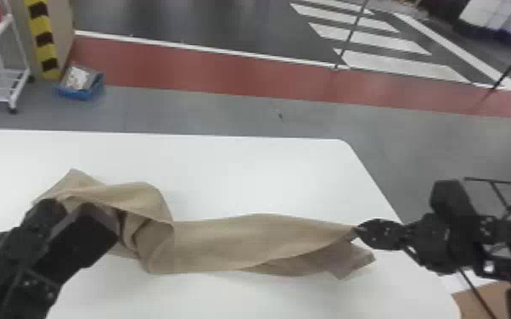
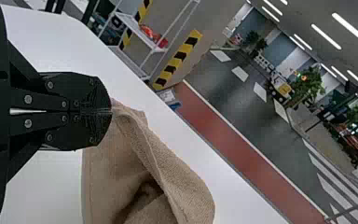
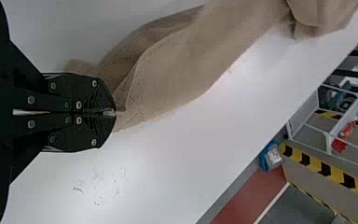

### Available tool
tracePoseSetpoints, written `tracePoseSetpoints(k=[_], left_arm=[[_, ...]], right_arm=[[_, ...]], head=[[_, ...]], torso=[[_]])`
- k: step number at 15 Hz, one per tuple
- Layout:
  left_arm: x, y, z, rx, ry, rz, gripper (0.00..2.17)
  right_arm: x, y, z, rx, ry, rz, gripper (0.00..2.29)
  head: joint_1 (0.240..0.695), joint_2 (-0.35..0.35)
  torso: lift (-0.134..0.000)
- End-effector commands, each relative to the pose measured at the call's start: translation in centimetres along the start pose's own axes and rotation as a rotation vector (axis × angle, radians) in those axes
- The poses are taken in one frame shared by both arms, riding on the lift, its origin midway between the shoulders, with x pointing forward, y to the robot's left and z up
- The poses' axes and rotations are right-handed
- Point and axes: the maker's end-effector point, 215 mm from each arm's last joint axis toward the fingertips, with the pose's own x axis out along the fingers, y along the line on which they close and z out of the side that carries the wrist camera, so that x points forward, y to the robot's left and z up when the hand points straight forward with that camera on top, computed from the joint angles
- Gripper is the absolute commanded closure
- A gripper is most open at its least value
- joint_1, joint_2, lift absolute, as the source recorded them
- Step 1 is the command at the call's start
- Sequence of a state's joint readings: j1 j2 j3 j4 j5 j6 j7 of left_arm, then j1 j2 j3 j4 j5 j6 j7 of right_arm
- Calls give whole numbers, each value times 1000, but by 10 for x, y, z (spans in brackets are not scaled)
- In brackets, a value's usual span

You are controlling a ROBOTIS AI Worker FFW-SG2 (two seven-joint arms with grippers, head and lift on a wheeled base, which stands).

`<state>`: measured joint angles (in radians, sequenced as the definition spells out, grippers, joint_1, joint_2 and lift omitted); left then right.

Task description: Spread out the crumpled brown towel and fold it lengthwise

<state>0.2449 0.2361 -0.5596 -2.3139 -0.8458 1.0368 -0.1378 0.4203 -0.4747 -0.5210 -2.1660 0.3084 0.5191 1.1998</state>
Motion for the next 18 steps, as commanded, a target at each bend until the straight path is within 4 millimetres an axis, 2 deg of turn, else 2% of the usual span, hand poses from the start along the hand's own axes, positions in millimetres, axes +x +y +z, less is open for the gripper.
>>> tracePoseSetpoints(k=[1,2,3,5,7,9,10,13,14,16,17,18], left_arm=[[2,30,-4,-39,15,39,1905],[9,44,-11,-71,37,36,1905],[19,58,-6,-118,31,21,1905],[42,72,8,-217,12,-44,1905],[69,90,17,-283,28,-63,1905],[104,124,37,-346,37,-70,1905],[123,131,49,-375,39,-103,1905],[176,176,78,-412,65,-123,1902],[196,189,96,-415,55,-134,1902],[220,221,126,-427,26,-126,1902],[225,242,140,-425,3,-103,1902],[223,260,146,-441,-10,-90,1902]], right_arm=[[-16,-26,19,109,-61,-31,2145],[-17,-36,29,136,-86,-41,2145],[-15,-46,33,180,-91,-56,2145],[-1,-67,47,292,-110,-70,2145],[8,-103,62,378,-137,-136,2145],[17,-139,90,470,-162,-153,2145],[24,-156,101,481,-165,-175,2145],[41,-205,148,524,-179,-204,2145],[44,-225,166,532,-184,-221,2148],[33,-261,206,546,-228,-252,2148],[20,-279,227,552,-262,-268,2148],[1,-296,243,555,-294,-295,2148]], head=[[695,-342],[695,-321],[695,-311],[695,-290],[695,-263],[695,-249],[687,-241],[584,-202],[562,-193],[509,-176],[454,-164],[423,-158]], torso=[[-124],[-124],[-124],[-124],[-124],[-124],[-124],[-124],[-124],[-124],[-124],[-124]])
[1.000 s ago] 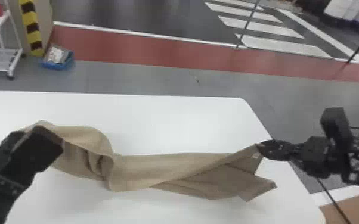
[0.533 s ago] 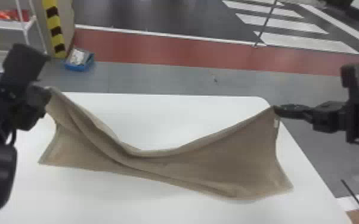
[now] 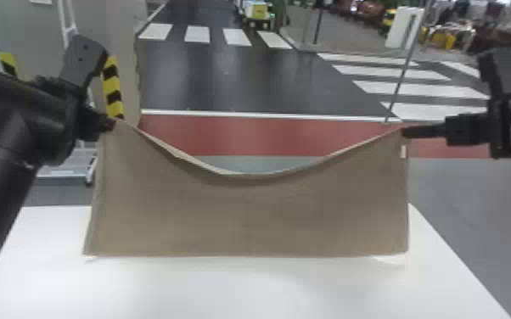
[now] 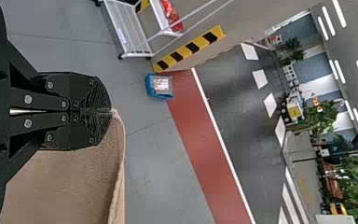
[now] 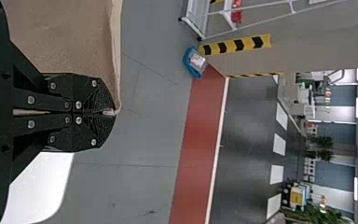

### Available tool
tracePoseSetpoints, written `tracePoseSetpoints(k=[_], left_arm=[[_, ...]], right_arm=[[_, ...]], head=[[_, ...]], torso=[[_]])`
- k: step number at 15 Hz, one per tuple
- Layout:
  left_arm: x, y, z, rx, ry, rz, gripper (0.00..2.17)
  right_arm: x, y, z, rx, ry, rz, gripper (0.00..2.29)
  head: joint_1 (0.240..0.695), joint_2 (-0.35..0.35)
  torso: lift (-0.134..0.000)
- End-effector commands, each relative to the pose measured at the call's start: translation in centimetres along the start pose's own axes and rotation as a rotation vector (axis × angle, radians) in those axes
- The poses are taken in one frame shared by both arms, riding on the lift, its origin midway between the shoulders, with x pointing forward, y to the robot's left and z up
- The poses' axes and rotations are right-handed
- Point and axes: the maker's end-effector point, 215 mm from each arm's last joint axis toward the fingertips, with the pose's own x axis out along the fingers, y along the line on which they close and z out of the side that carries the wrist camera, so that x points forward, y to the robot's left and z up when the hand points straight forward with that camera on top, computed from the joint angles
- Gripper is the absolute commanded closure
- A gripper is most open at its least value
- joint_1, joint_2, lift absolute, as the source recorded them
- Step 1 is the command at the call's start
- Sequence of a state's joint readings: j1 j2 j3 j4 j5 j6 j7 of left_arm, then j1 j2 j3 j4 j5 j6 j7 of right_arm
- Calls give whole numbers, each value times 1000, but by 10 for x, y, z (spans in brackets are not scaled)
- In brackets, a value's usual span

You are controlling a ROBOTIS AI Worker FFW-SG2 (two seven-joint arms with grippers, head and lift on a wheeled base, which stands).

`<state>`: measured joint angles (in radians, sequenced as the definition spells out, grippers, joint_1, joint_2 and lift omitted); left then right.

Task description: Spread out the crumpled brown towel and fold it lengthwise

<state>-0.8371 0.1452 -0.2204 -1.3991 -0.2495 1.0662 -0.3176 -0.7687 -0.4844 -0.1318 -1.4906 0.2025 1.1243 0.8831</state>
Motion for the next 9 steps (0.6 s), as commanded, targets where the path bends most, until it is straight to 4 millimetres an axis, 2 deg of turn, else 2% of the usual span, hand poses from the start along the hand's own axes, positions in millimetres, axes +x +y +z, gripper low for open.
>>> tracePoseSetpoints(k=[1,2,3,4,5,6,8,9], left_arm=[[-5,26,26,-28,-39,14,1902],[-12,31,22,-68,-57,-1,1902],[-24,39,1,-107,-61,-16,1902],[-36,44,-28,-123,-44,-15,1902],[-50,39,-65,-135,-30,-22,1902],[-66,38,-103,-144,-18,-15,1902],[-95,24,-176,-152,17,-15,1902],[-112,22,-206,-142,18,-3,1902]], right_arm=[[-18,-13,52,18,-71,-14,2148],[-29,-15,44,49,-55,0,2148],[-43,-16,20,70,-35,13,2148],[-57,-13,-9,76,-12,19,2148],[-72,-8,-52,95,19,39,2148],[-83,1,-97,112,57,66,2148],[-106,23,-166,125,112,115,2148],[-116,32,-194,123,121,137,2148]], head=[[397,-155],[366,-152],[340,-149],[326,-148],[335,-147],[362,-145],[442,-142],[494,-139]], torso=[[-124],[-124],[-124],[-124],[-124],[-124],[-124],[-124]])
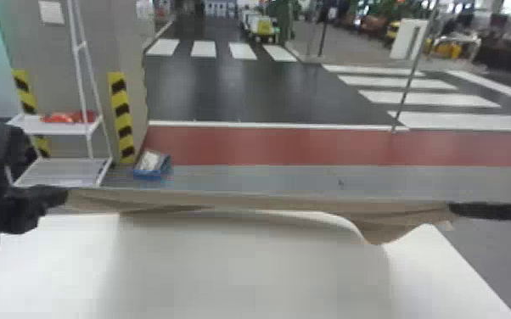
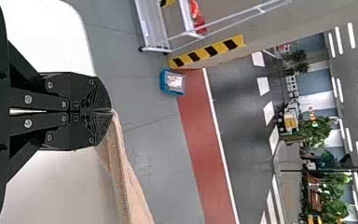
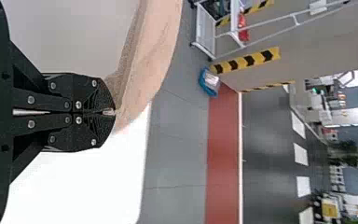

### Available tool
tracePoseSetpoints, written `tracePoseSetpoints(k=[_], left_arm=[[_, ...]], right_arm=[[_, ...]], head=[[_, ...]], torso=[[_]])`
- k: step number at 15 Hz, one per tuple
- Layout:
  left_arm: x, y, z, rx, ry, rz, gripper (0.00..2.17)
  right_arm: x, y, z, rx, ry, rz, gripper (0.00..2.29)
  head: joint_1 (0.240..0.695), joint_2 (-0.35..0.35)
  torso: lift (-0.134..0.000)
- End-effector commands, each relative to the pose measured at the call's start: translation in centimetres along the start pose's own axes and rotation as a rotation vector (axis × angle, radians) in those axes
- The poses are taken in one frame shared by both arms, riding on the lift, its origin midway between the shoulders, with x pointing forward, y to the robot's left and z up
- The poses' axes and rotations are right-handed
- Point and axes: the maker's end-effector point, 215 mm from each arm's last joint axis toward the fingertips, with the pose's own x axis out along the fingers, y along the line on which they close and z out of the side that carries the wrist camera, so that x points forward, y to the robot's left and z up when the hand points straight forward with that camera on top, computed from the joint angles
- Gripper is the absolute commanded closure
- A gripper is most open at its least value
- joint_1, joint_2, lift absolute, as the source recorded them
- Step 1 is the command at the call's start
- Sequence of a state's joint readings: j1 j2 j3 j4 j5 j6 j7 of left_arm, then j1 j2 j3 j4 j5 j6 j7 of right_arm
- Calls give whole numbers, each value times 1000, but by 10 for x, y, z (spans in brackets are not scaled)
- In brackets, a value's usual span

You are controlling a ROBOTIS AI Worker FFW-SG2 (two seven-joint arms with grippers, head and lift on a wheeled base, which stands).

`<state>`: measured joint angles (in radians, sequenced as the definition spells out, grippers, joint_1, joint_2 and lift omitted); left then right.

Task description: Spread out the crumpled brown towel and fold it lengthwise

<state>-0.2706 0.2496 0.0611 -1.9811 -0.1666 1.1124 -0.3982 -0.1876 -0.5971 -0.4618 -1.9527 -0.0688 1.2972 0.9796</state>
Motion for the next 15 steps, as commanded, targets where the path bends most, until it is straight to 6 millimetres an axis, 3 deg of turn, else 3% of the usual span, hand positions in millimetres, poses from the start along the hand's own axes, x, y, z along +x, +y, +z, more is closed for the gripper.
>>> tracePoseSetpoints(k=[1,2,3,6,8,11,15], left_arm=[[-38,4,-69,23,11,19,1902],[-52,4,-94,42,18,25,1902],[-63,3,-116,70,11,29,1902],[-91,9,-168,130,8,34,1902],[-104,13,-188,137,22,26,1902],[-104,6,-190,149,39,-6,1902],[-74,7,-159,142,71,-5,1902]], right_arm=[[-17,11,-63,-12,26,27,2148],[-24,17,-84,-10,33,52,2148],[-30,22,-102,-4,51,77,2148],[-44,43,-152,-36,93,143,2148],[-49,44,-168,-32,109,153,2148],[-44,40,-178,-22,126,146,2148],[-42,21,-196,12,159,106,2148]], head=[[548,-136],[641,-128],[683,-123],[695,-107],[695,-92],[695,-85],[695,-106]], torso=[[-124],[-124],[-124],[-124],[-124],[-124],[-124]])
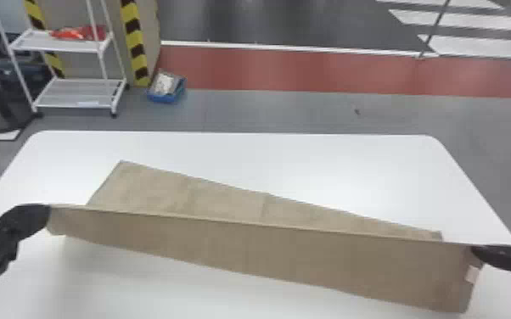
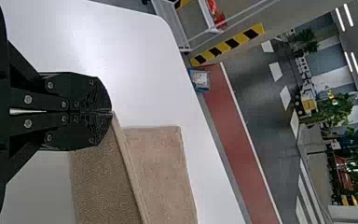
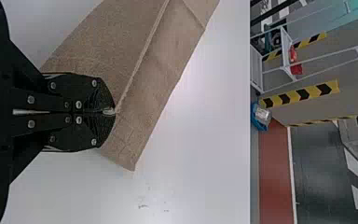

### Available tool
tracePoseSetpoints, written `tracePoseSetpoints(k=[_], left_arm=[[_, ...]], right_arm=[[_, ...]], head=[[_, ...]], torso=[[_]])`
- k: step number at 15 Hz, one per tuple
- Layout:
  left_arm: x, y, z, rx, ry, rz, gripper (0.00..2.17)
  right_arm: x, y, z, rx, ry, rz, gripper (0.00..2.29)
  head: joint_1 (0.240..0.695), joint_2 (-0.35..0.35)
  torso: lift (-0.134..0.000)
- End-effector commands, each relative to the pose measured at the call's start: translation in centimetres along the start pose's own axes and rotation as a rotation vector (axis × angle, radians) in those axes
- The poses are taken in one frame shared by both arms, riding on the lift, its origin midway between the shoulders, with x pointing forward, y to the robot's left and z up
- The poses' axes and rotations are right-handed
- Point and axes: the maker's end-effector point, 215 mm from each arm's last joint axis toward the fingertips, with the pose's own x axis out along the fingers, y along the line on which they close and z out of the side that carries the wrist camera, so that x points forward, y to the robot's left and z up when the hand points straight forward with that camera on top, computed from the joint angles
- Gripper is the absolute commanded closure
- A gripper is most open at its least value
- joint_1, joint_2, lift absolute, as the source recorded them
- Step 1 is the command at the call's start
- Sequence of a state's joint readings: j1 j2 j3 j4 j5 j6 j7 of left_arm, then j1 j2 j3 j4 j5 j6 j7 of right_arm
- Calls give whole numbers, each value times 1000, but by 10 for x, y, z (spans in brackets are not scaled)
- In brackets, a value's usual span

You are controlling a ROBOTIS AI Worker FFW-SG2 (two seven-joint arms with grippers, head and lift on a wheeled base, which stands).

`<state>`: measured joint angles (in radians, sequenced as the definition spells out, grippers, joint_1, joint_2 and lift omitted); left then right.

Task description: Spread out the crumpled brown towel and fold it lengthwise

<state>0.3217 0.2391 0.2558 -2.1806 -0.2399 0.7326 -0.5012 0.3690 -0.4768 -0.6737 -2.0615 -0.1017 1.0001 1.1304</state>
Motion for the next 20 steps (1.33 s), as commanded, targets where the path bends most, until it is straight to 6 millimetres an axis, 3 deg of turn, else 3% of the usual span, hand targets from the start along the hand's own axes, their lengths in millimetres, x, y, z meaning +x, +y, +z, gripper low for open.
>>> tracePoseSetpoints(k=[1,6,11,15,20], left_arm=[[21,1,19,7,21,-1,1902],[84,-28,52,68,79,-58,1902],[131,-48,83,144,113,-93,1902],[154,-52,88,172,153,-108,1902],[164,-37,94,167,167,-91,1902]], right_arm=[[1,-13,-11,25,19,-23,2148],[23,-20,-19,54,65,-35,2148],[37,-28,-24,145,91,-34,2148],[50,-33,-25,195,92,-25,2148],[51,-38,-5,257,66,-24,2148]], head=[[695,-113],[695,-155],[695,-186],[695,-199],[695,-191]], torso=[[-124],[-124],[-124],[-124],[-124]])
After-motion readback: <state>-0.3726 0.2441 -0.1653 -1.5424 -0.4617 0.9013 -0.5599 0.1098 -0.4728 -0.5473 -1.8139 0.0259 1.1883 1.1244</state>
